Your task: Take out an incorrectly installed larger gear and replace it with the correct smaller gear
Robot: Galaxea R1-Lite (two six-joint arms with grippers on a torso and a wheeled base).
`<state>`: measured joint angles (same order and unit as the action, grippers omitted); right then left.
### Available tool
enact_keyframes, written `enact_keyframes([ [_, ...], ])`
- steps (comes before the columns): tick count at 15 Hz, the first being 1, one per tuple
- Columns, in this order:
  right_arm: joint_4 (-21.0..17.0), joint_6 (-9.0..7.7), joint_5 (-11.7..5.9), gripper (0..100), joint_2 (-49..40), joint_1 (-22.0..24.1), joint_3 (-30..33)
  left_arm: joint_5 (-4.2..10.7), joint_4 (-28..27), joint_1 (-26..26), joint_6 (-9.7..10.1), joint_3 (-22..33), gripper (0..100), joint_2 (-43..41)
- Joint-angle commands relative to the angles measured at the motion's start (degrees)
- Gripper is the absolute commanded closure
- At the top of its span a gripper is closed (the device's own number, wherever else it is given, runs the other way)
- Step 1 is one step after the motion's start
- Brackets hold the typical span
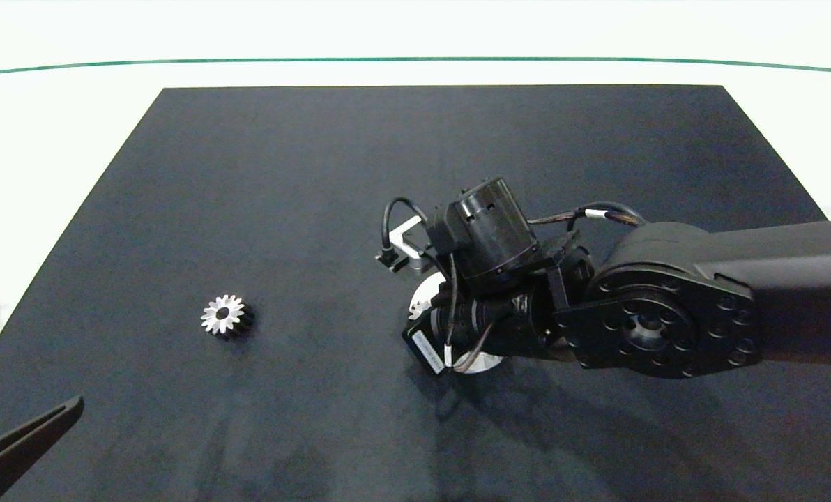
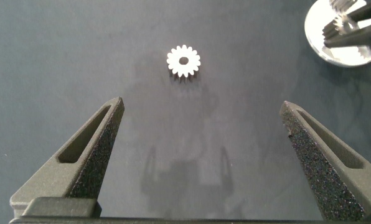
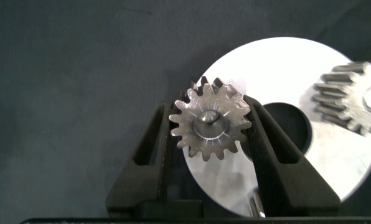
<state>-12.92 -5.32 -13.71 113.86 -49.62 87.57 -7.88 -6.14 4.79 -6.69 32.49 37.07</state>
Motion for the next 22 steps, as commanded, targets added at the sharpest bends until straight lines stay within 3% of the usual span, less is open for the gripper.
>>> enact_keyframes([
  [1,0.0,-0.05,-0.08,75,1.6,0.0,2.3,-0.04,0.0,0.0,0.01,-0.5,0,-0.2],
  [6,-0.2,-0.22,-0.17,75,1.9,-0.2,2.5,-0.12,0.0,0.0,0.01,-0.6,0,-0.3],
  [7,-0.2,-0.22,-0.17,0,1.9,-0.2,2.6,-0.12,0.0,0.0,0.01,-0.8,0,-0.3],
  [13,-0.3,-0.13,-0.08,0,1.6,0.0,2.7,-0.21,0.0,0.0,0.01,-0.8,0,-0.4],
  [16,-0.3,0.57,-1.14,0,-1.5,0.5,2.2,-0.30,0.0,-0.1,0.01,-0.8,0,-1.1],
  [20,-1.8,3.38,-5.45,0,-13.0,2.6,-4.2,0.23,0.0,-0.2,-0.07,-0.8,0,-2.6],
  [22,-3.0,3.82,-11.86,0,-24.1,4.6,-10.5,1.11,0.0,-1.2,-0.25,-0.8,0,-4.1],
])
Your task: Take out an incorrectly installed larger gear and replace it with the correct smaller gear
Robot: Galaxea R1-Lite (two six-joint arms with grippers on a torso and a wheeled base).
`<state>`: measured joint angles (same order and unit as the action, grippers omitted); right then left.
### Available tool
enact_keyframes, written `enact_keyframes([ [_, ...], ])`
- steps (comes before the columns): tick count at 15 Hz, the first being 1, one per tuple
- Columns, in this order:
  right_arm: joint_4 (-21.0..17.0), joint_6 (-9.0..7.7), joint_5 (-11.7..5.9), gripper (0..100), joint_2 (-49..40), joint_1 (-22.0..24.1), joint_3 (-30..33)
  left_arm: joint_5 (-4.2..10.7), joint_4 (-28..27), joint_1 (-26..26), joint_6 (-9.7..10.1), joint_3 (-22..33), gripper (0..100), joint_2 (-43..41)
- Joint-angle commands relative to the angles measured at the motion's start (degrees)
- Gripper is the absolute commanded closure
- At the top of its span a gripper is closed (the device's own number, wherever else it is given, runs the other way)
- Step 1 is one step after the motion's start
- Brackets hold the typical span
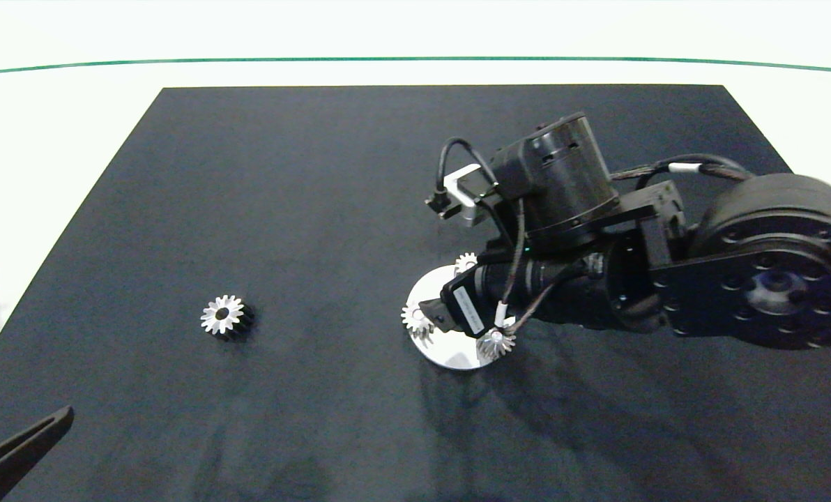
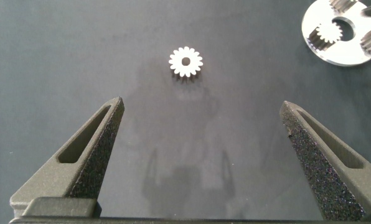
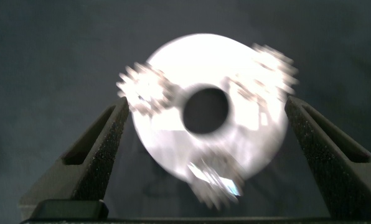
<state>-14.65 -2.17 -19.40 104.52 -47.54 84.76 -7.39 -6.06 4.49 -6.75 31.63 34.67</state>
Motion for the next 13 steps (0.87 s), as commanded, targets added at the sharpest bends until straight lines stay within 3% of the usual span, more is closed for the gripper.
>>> enact_keyframes([
  [1,-1.3,0.76,-7.06,0,-19.3,4.7,-9.8,0.71,-0.1,-2.1,-0.19,0.1,0,-2.6],
  [6,-1.3,0.59,-7.94,0,-40.6,26.0,-16.9,0.71,-0.3,-11.2,-0.37,-0.1,0,-6.3],
  [10,-1.6,-0.38,-7.85,0,-59.2,46.0,-21.6,0.62,-1.8,-16.1,-0.37,-0.3,0,-11.9],
  [13,-3.9,-1.52,-7.59,0,-76.0,52.5,-27.2,0.62,-2.6,-16.2,-0.45,-1.0,0,-16.3],
])
